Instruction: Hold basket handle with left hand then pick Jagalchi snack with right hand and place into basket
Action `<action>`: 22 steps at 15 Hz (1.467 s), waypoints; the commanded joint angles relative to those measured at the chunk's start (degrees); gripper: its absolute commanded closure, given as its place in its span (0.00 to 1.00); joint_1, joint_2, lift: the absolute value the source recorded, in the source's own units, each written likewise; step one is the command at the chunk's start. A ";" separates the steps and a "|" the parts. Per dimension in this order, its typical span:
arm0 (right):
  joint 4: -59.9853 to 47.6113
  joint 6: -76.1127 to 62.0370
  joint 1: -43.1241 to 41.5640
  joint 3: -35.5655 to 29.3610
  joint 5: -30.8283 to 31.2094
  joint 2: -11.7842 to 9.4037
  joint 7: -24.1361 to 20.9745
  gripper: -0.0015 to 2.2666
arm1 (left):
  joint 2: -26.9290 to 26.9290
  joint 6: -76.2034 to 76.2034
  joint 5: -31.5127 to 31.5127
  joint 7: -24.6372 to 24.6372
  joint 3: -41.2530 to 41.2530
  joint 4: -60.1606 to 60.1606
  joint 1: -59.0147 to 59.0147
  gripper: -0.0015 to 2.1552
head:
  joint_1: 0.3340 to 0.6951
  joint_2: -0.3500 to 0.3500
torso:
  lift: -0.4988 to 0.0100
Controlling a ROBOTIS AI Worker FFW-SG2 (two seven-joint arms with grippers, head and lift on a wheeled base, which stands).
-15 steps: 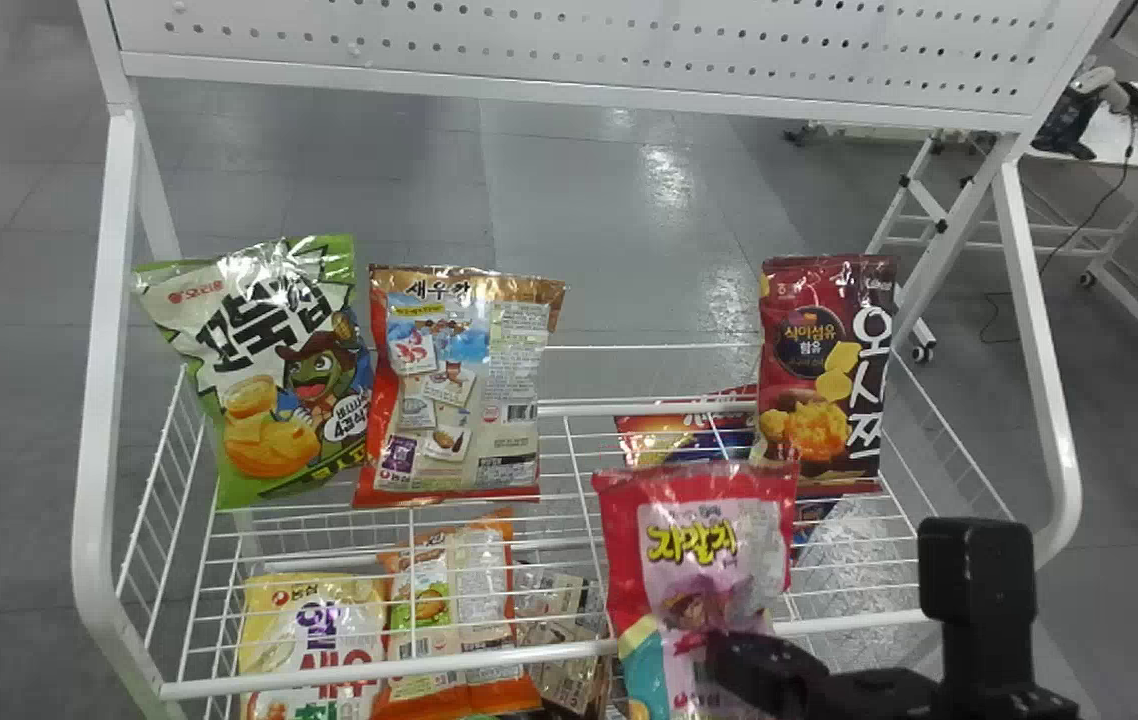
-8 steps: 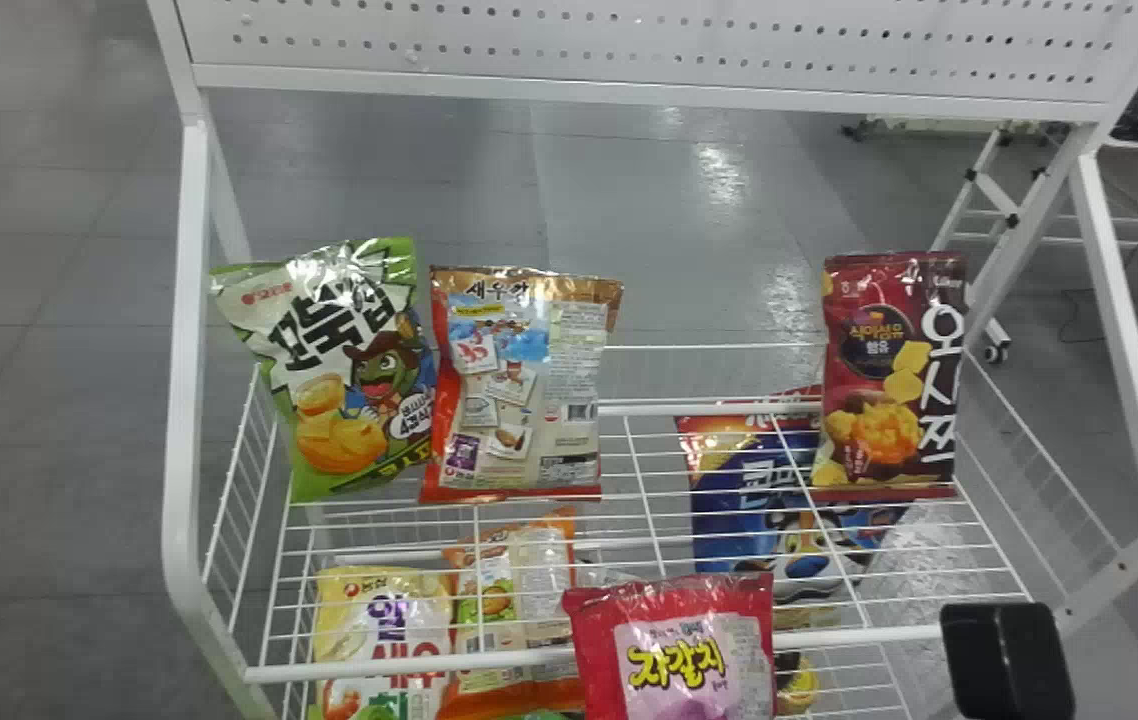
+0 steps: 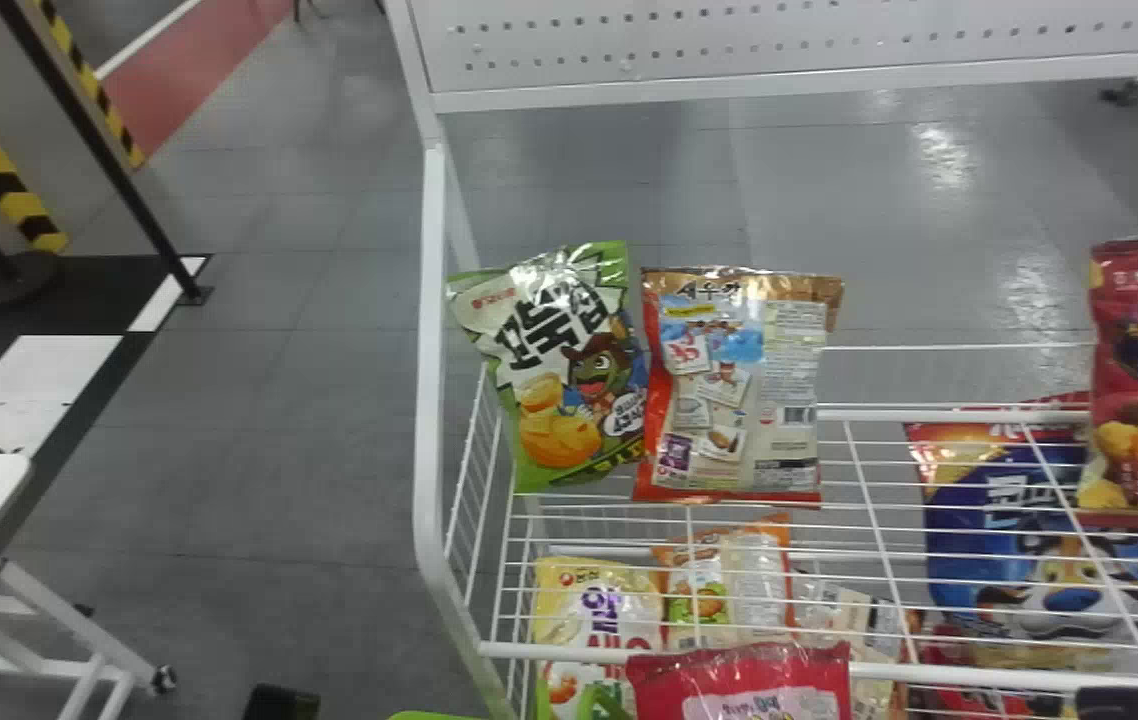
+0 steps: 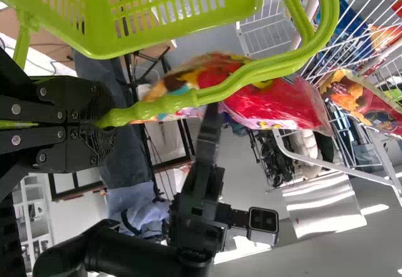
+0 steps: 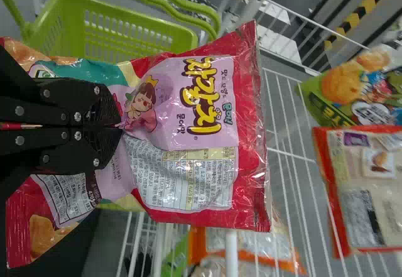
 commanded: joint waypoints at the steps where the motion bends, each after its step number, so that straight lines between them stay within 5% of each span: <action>1: 3.58 0.12 -0.66 3.45 0.17 0.00 -0.01 1.00 | -0.02 0.17 0.24 -0.57 0.09 -0.28 0.00 1.00 | 1.00 0.87 | 0.96; 3: 7.71 0.12 -1.71 5.21 0.88 -0.09 0.43 1.00 | 0.07 0.52 0.85 -0.57 0.35 -0.89 0.18 1.00 | 1.00 1.00 | 0.96; 8: 18.78 -11.43 -4.44 11.01 3.60 -0.70 0.52 0.99 | 0.07 1.22 1.12 -0.57 0.35 -2.39 0.44 1.00 | 1.00 1.00 | 0.96; 13: 24.94 -11.60 -8.83 13.56 4.04 -1.14 2.19 0.85 | 0.16 1.93 1.56 -0.57 0.35 -3.00 0.44 1.00 | 1.00 1.00 | 0.96; 14: 26.08 -11.43 -9.54 14.00 4.04 -1.23 2.37 0.74 | 0.16 2.28 1.64 -0.57 0.44 -3.18 0.44 1.00 | 1.00 1.00 | 0.96; 16: 26.08 -11.60 -9.36 14.17 3.86 -1.76 2.98 0.02 | 0.16 2.28 1.64 -0.57 0.53 -3.27 0.35 1.00 | 1.00 1.00 | 0.96; 22: 16.59 -11.43 -4.09 5.12 2.19 -1.93 7.73 0.03 | 0.16 2.28 1.64 -0.57 0.70 -3.09 0.27 1.00 | 1.00 1.00 | 0.96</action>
